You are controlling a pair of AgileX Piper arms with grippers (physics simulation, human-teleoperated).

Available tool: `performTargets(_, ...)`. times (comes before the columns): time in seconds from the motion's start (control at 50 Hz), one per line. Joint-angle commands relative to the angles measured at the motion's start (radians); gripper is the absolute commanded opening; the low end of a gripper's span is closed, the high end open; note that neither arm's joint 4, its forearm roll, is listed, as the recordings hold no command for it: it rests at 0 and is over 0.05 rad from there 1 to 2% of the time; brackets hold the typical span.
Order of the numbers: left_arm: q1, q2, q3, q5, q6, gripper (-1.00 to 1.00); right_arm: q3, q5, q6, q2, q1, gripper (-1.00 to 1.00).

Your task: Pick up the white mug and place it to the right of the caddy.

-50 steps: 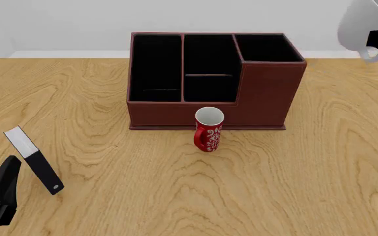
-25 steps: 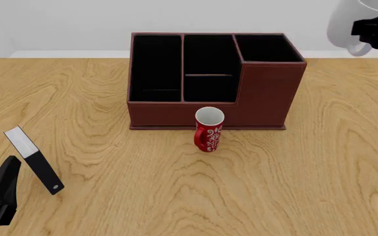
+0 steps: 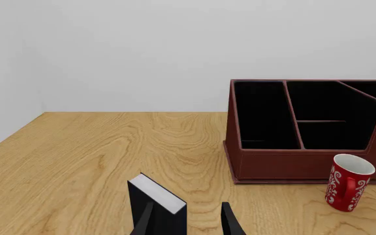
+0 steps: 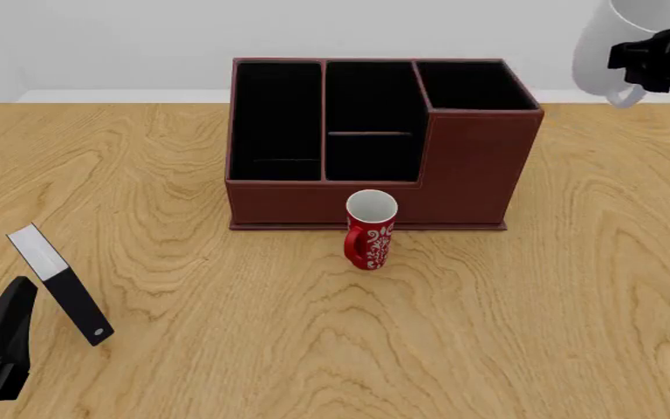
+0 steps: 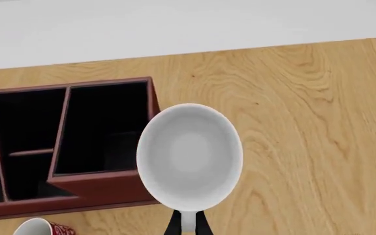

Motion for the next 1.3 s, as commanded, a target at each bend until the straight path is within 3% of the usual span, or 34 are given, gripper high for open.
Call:
performTargets(0.02,0.0,0.0,0.0,0.0,0.0,1.0,-0.02,0.001,0.007,0.027,-0.014,-1.0)
performTargets(1.3,0.0,0.0,0.0,0.0,0.0,1.0,-0.015,-0.128,0.067,0.285,-0.037,-1.0)
